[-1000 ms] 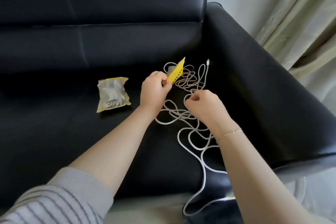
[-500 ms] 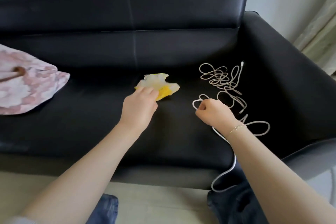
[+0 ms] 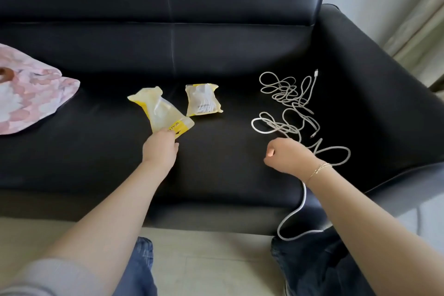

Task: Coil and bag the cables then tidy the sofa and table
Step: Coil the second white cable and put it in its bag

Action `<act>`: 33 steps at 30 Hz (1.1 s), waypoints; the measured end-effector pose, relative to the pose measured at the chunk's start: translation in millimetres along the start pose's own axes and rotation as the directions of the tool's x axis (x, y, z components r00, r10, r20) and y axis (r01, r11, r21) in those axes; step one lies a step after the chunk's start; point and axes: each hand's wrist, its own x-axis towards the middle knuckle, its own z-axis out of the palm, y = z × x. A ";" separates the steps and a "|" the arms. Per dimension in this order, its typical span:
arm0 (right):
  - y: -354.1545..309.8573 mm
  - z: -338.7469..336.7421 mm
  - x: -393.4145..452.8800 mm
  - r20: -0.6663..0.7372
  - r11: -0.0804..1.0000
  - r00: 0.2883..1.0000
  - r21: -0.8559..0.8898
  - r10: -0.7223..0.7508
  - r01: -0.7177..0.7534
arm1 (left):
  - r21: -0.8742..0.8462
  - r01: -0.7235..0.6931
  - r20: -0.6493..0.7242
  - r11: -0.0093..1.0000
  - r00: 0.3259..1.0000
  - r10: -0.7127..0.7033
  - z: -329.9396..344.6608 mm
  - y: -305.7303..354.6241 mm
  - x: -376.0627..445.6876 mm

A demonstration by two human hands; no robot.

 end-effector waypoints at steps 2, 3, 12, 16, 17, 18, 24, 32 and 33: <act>6.5 -2.3 -0.4 -0.025 1.000 1.000 0.018 0.002 -0.002 | 0.006 -0.018 0.011 1.000 1.000 0.018 -3.9 6.0 2.7; 9.8 -5.2 -2.0 -0.054 0.999 0.998 0.036 0.009 -0.007 | 0.014 -0.040 0.000 0.999 0.999 0.040 -6.1 11.6 2.7; 69.3 -44.6 -11.4 -0.299 0.952 0.904 0.074 0.306 -0.297 | -0.467 -0.279 -0.158 0.839 0.960 0.231 -31.0 90.2 -22.2; 74.6 -22.3 0.6 0.020 0.937 0.948 0.142 0.319 -0.318 | -0.461 -0.492 -0.203 0.738 0.868 0.452 -21.5 130.2 -26.0; 73.2 -17.4 2.1 0.046 0.947 0.957 0.139 0.286 -0.289 | -0.452 -0.518 -0.205 0.726 0.852 0.481 -18.6 137.4 -24.9; 71.3 -13.6 3.6 0.050 0.953 0.964 0.145 0.261 -0.266 | -0.445 -0.529 -0.202 0.722 0.845 0.495 -15.3 142.6 -22.6; 42.1 -7.1 4.4 0.135 0.961 0.991 0.271 0.019 -0.055 | -0.343 -0.592 -0.125 0.729 0.798 0.590 -2.3 152.9 -5.5; 73.6 -25.3 31.8 -0.193 0.835 0.910 0.499 0.368 -0.232 | -0.398 -0.462 0.009 0.793 0.862 0.507 5.1 131.9 3.2; 74.8 -24.1 34.8 -0.207 0.840 0.893 0.474 0.399 -0.265 | -0.405 -0.432 0.008 0.806 0.880 0.475 3.6 126.8 4.5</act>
